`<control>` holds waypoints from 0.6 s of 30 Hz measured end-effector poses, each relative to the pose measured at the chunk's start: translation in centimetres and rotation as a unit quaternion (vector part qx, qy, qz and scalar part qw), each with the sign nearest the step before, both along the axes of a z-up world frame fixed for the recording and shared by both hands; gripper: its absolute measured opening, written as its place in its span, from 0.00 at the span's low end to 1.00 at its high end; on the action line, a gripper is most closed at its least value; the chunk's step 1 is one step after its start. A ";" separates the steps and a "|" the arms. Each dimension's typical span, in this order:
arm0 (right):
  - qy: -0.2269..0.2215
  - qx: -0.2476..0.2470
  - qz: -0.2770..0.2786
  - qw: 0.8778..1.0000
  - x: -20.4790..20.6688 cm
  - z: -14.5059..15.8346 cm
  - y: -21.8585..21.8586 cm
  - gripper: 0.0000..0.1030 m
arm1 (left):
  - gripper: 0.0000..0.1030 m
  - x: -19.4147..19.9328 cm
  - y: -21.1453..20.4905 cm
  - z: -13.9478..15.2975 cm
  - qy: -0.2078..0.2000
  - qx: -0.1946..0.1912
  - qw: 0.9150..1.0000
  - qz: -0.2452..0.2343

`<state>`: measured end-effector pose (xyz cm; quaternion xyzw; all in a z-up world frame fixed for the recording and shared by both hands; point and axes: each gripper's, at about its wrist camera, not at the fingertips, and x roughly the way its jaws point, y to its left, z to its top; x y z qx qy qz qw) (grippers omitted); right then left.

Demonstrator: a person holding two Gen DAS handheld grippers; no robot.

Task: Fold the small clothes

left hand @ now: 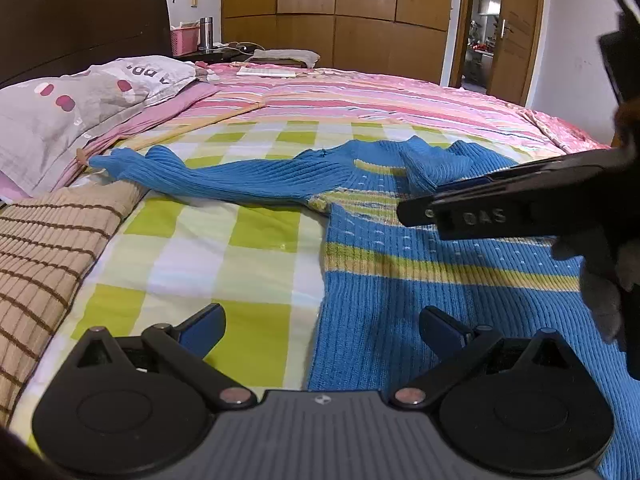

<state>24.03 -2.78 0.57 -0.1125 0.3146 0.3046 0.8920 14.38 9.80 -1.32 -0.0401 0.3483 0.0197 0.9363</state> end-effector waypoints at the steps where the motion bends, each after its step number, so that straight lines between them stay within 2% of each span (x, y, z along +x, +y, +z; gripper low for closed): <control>1: 0.000 0.003 -0.002 1.000 0.0 0.1 -0.3 0.39 | 1.00 0.0 0.0 0.0 0.000 0.000 1.000 -0.001; 8: 0.003 0.011 -0.097 0.995 3.4 0.1 -1.2 0.42 | 1.00 0.0 0.1 0.0 -0.002 -0.002 1.000 -0.001; 11: 0.034 0.037 -0.127 0.991 5.8 -0.5 -0.6 0.44 | 1.00 0.0 0.1 0.0 -0.003 -0.002 1.000 0.000; 14: 0.060 0.065 -0.124 0.988 7.3 -1.0 0.4 0.46 | 1.00 0.0 0.3 0.1 -0.004 -0.002 1.000 0.001; 18: 0.077 0.098 -0.068 0.990 6.4 -0.4 1.6 0.45 | 1.00 0.0 0.5 0.1 -0.008 0.001 1.000 0.001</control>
